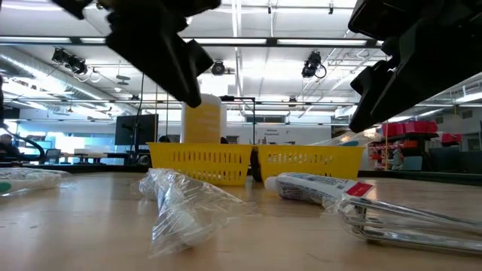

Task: Pick & Place Travel size toiletries
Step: Put the blue toothbrush into the right yellow bin

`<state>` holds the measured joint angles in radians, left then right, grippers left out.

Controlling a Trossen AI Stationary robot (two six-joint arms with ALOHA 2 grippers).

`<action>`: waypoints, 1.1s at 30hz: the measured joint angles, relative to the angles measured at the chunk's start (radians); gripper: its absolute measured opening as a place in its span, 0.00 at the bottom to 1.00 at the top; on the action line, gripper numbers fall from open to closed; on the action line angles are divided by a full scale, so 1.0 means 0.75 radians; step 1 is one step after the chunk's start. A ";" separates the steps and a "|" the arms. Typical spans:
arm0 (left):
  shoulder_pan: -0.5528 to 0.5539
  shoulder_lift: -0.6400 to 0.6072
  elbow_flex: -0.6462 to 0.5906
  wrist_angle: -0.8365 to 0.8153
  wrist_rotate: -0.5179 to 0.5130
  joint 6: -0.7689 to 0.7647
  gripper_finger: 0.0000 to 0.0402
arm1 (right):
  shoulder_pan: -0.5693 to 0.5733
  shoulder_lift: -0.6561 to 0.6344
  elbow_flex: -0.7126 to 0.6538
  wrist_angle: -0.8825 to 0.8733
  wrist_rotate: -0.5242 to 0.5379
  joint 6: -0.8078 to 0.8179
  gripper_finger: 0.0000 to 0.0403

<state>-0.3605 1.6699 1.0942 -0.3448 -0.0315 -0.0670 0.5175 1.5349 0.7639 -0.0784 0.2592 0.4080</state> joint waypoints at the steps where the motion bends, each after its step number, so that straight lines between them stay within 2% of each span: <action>1: -0.017 0.000 -0.011 0.020 -0.008 0.017 0.28 | 0.000 0.000 0.000 0.000 0.000 -0.001 0.51; 4: -0.052 0.000 -0.044 0.070 -0.040 0.028 0.32 | 0.000 0.000 0.000 0.000 0.000 -0.001 0.51; 9: -0.070 0.006 -0.070 0.121 -0.046 0.062 0.42 | 0.000 0.000 0.000 0.001 0.000 -0.001 0.49; 15: -0.077 0.153 -0.075 0.243 0.002 0.116 0.51 | 0.000 0.000 0.000 0.016 0.000 -0.001 0.48; 26: -0.079 0.266 -0.073 0.275 0.022 0.208 0.49 | 0.000 0.000 0.000 0.021 -0.001 -0.001 0.48; 30: -0.075 0.312 -0.070 0.246 0.079 0.210 0.46 | 0.000 0.001 0.000 0.015 -0.001 -0.001 0.47; 33: -0.075 0.322 -0.069 0.232 0.067 0.219 0.43 | 0.000 0.001 0.000 0.011 -0.001 -0.001 0.48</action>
<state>-0.4170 1.9114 1.0424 -0.1709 0.0184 0.0976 0.5175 1.5352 0.7639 -0.0702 0.2588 0.4072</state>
